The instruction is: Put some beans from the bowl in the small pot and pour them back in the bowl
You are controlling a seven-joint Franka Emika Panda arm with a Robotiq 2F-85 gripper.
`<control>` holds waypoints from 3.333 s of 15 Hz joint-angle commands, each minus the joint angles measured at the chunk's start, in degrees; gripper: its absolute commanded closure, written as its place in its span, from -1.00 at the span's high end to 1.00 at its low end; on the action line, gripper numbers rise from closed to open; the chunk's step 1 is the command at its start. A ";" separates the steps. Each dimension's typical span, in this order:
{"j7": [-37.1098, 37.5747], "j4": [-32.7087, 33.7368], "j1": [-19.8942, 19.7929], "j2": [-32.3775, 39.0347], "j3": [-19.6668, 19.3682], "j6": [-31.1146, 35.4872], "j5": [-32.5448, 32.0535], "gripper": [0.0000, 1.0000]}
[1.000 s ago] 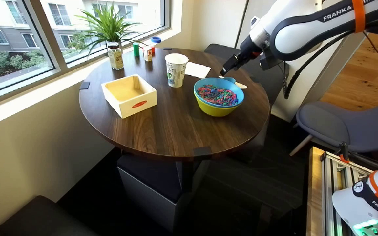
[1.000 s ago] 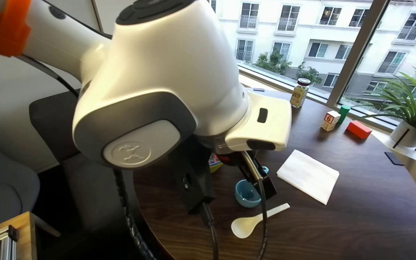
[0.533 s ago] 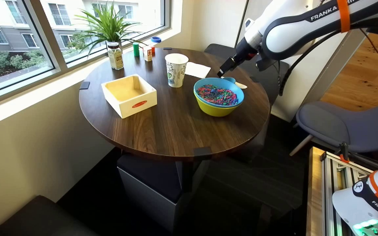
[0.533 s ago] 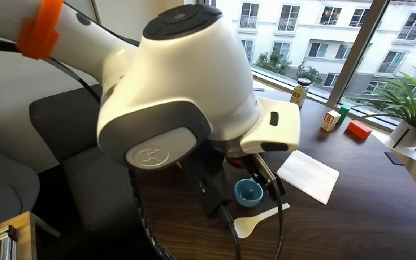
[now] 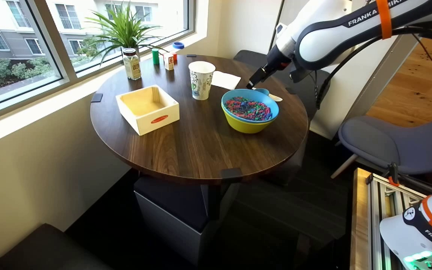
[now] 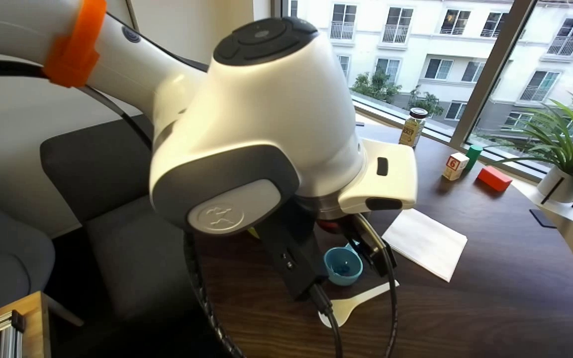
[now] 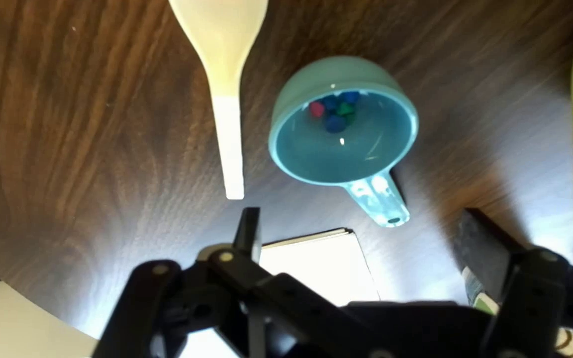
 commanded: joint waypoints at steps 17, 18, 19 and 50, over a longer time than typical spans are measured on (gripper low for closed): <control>-15.19 9.73 -3.76 9.27 4.49 -8.16 5.43 -0.47; -15.18 9.86 -3.81 9.35 4.58 -8.14 5.34 -0.40; -15.12 10.00 -3.85 9.43 4.62 -8.13 5.24 -0.45; -12.68 3.94 4.28 -4.15 9.14 4.82 3.12 -0.87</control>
